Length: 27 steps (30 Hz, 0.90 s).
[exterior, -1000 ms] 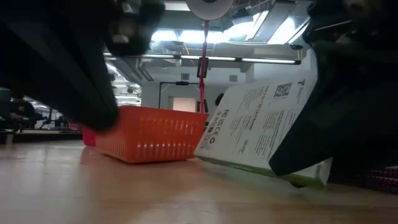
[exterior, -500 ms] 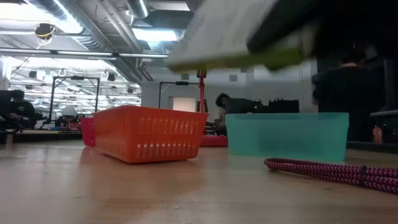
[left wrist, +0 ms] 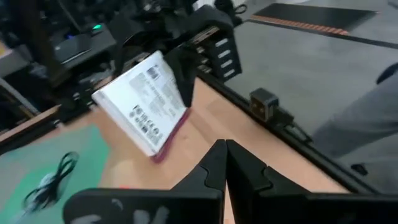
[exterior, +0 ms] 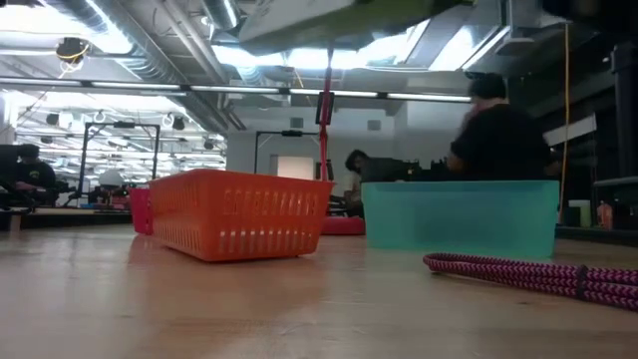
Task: Pick and place items into bin
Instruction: Put the white card reader box into the orange bin
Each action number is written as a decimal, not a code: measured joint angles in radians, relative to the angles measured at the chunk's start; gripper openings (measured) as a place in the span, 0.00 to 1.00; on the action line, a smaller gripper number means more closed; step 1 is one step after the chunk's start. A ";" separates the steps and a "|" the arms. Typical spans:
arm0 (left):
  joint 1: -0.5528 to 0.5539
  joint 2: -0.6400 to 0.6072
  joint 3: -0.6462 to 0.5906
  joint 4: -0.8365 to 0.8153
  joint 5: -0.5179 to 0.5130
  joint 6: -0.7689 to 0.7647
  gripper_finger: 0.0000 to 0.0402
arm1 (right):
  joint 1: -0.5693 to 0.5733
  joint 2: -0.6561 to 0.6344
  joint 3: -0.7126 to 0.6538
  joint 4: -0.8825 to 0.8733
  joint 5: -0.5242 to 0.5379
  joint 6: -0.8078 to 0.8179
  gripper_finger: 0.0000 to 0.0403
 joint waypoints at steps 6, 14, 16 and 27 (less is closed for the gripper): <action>0.000 -0.150 -0.147 0.041 -0.027 0.015 0.00 | -0.056 0.000 0.003 0.020 -0.046 -0.065 0.05; 0.003 -0.379 -0.315 0.103 -0.068 0.044 0.00 | -0.151 -0.023 0.002 0.172 -0.162 -0.229 0.05; 0.004 -0.415 -0.336 0.105 -0.081 0.055 0.00 | -0.179 -0.024 0.002 0.221 -0.196 -0.260 0.05; 0.004 -0.537 -0.431 0.034 -0.104 0.063 0.00 | -0.267 -0.032 -0.022 0.304 -0.295 -0.283 0.05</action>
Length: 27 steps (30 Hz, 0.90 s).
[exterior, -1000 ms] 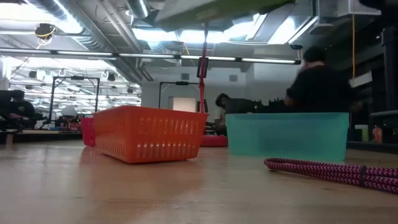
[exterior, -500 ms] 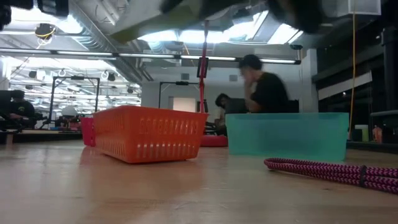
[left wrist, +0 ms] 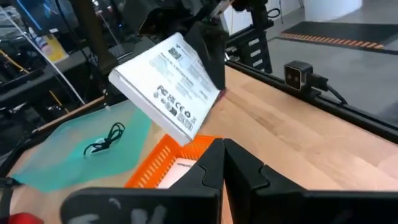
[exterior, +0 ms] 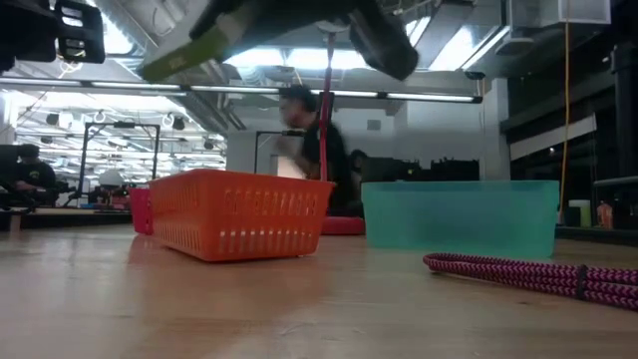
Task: Pick and place items into bin
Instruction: Put the white card reader box into the orange bin
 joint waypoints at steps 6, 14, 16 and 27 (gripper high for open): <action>0.000 -0.033 -0.001 0.001 -0.025 -0.069 0.00 | -0.045 0.000 0.000 0.055 -0.045 -0.020 0.05; 0.000 -0.032 -0.001 -0.003 -0.023 -0.131 0.00 | -0.065 0.041 -0.001 0.071 -0.038 -0.027 0.05; 0.000 -0.032 -0.001 -0.003 -0.023 -0.135 0.00 | -0.065 0.043 -0.002 0.078 -0.016 -0.030 0.05; 0.000 -0.032 -0.001 -0.007 -0.021 -0.176 0.00 | -0.014 -0.002 -0.245 0.363 0.120 0.004 0.05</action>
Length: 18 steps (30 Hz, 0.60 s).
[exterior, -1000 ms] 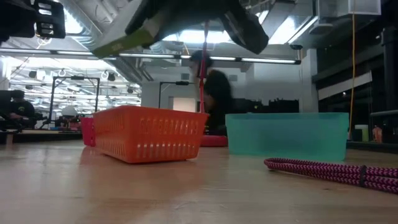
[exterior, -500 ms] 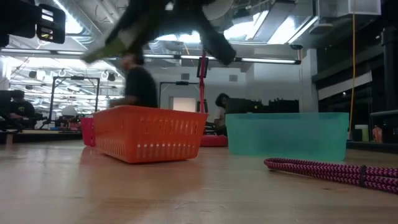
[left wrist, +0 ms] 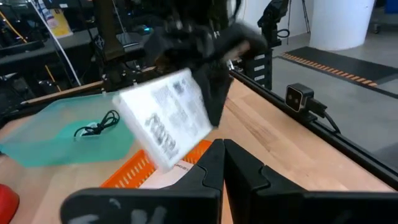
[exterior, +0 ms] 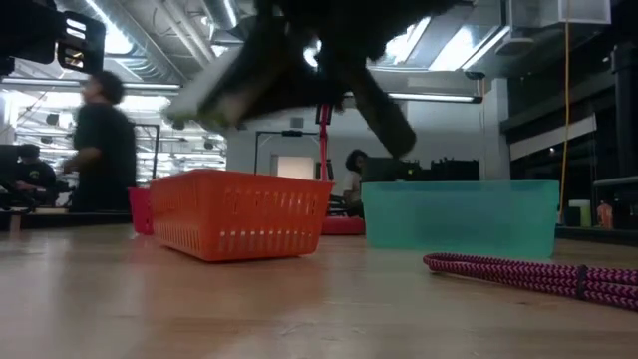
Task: Pick and place items into bin
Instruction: Put the white card reader box into the orange bin
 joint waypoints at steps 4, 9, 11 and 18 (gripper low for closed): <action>0.000 0.000 0.000 0.003 0.000 -0.011 0.00 | -0.017 -0.079 -0.083 0.191 -0.040 -0.096 0.05; 0.000 0.000 0.000 0.003 0.000 -0.044 0.00 | -0.052 -0.100 -0.105 0.239 -0.159 -0.067 0.05; 0.000 0.000 0.000 0.003 0.000 -0.043 0.00 | -0.066 -0.098 -0.106 0.236 -0.214 -0.025 0.05; 0.000 0.000 0.000 0.000 0.000 -0.096 0.00 | -0.102 -0.099 -0.104 0.345 -0.298 0.063 0.05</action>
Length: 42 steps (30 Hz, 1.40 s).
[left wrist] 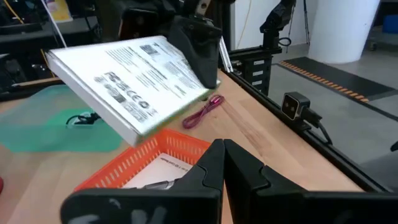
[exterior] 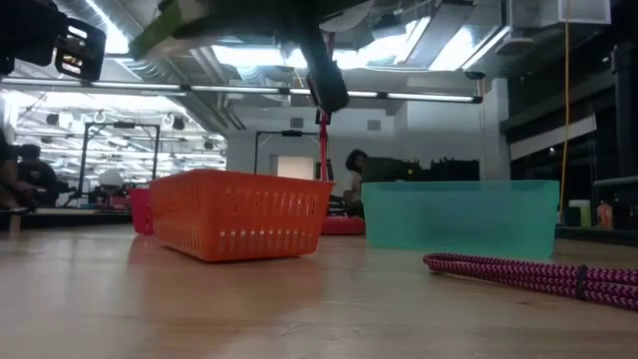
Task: Pick and place items into bin
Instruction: Put the white card reader box into the orange bin
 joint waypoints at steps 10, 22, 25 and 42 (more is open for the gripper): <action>0.000 0.002 0.000 0.000 0.000 -0.003 0.00 | -0.003 0.002 -0.001 -0.107 -0.011 0.119 0.05; 0.000 0.002 0.000 0.000 -0.001 -0.043 0.00 | 0.002 0.002 -0.001 -0.289 -0.002 0.244 0.05; 0.000 0.002 0.000 0.000 -0.001 -0.046 0.00 | 0.002 0.002 -0.001 -0.284 -0.002 0.246 0.05; 0.000 0.002 0.000 0.000 -0.002 -0.045 0.00 | 0.001 0.002 -0.013 -0.339 -0.043 0.300 0.08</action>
